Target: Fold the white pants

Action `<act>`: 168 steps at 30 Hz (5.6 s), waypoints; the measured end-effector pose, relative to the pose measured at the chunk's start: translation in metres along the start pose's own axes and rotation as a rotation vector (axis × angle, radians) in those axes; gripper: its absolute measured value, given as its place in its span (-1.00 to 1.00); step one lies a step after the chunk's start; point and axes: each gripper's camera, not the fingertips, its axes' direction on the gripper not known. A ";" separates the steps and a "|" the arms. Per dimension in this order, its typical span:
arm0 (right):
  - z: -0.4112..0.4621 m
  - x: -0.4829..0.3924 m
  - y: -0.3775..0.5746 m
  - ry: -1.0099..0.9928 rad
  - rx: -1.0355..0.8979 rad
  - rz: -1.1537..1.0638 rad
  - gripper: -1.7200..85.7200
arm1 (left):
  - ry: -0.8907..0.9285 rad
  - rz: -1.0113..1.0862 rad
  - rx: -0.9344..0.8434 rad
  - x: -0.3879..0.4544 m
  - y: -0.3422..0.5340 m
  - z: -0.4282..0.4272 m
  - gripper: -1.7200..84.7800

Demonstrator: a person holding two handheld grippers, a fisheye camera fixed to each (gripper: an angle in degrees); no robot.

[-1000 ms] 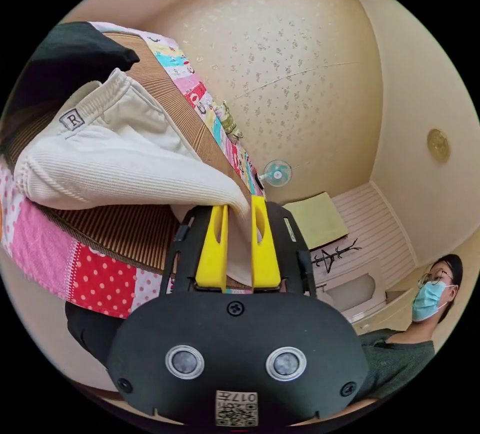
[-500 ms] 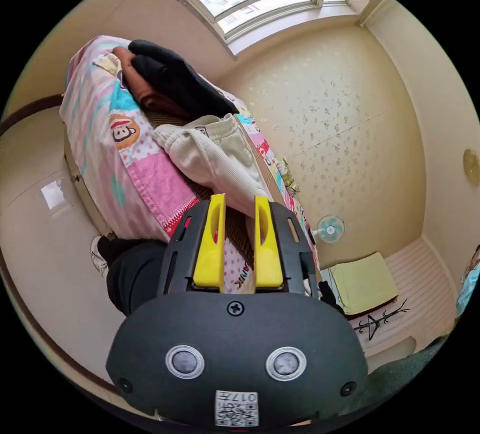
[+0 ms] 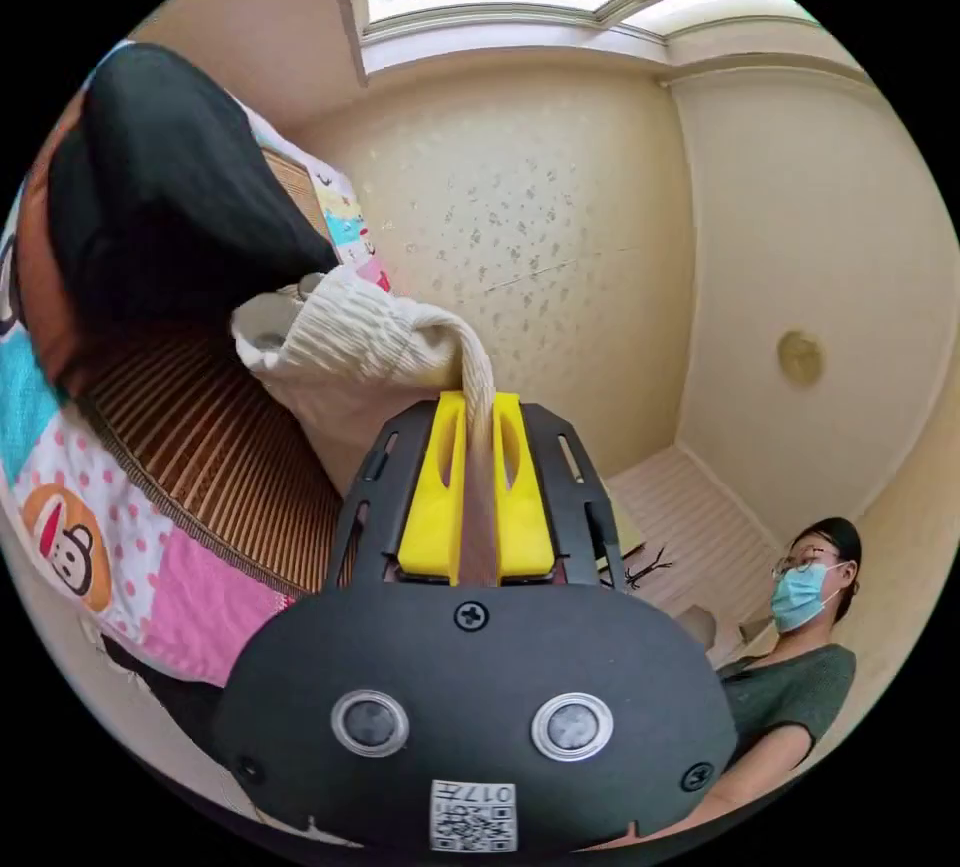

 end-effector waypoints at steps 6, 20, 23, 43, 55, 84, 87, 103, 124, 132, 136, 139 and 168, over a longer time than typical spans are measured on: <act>0.045 0.121 0.072 -0.016 -0.346 0.450 -0.91 | -0.402 -0.231 -0.284 -0.038 0.069 0.009 -0.85; -0.033 0.097 0.091 -0.140 0.024 0.310 -0.91 | -0.375 -0.164 -0.328 -0.006 0.099 -0.005 -0.84; 0.003 0.159 0.184 -0.038 -0.111 0.711 -0.91 | -0.483 -0.261 -0.250 -0.021 0.148 -0.015 -0.83; 0.191 0.121 0.075 0.406 -0.405 0.311 -0.85 | -0.580 0.733 -1.188 0.083 0.329 0.488 -0.80; 0.204 0.174 0.088 0.299 -0.333 0.483 -0.76 | -0.444 0.189 -0.725 0.015 0.218 0.420 -0.89; 0.108 0.083 0.195 -0.005 0.003 0.440 -0.90 | -0.103 -0.193 0.100 -0.005 0.177 -0.054 -0.84; 0.102 0.065 0.137 0.072 0.041 0.314 -0.90 | -0.228 -0.030 0.079 0.048 0.138 -0.036 -0.84; 0.447 0.133 -0.077 0.273 -0.302 0.248 -0.72 | -0.516 0.042 -0.029 -0.006 0.111 0.231 -0.58; 0.340 0.025 0.194 0.274 -0.327 -0.014 -0.80 | -0.657 0.254 -0.417 0.017 0.244 0.249 -0.73; 0.395 0.034 0.148 0.263 -0.768 -0.171 -0.86 | -0.696 0.599 -1.205 0.002 0.364 0.445 -0.89; 0.307 0.026 0.104 0.021 -0.465 -0.155 -0.89 | -0.625 0.568 -1.063 0.020 0.323 0.431 -0.97; 0.308 0.028 0.126 0.066 -0.601 -0.226 -0.90 | -0.634 0.416 -0.694 0.021 0.274 0.370 -0.98; 0.291 0.109 0.159 -0.091 -0.761 0.141 -0.87 | -0.692 0.166 -0.460 -0.095 0.227 0.265 -0.79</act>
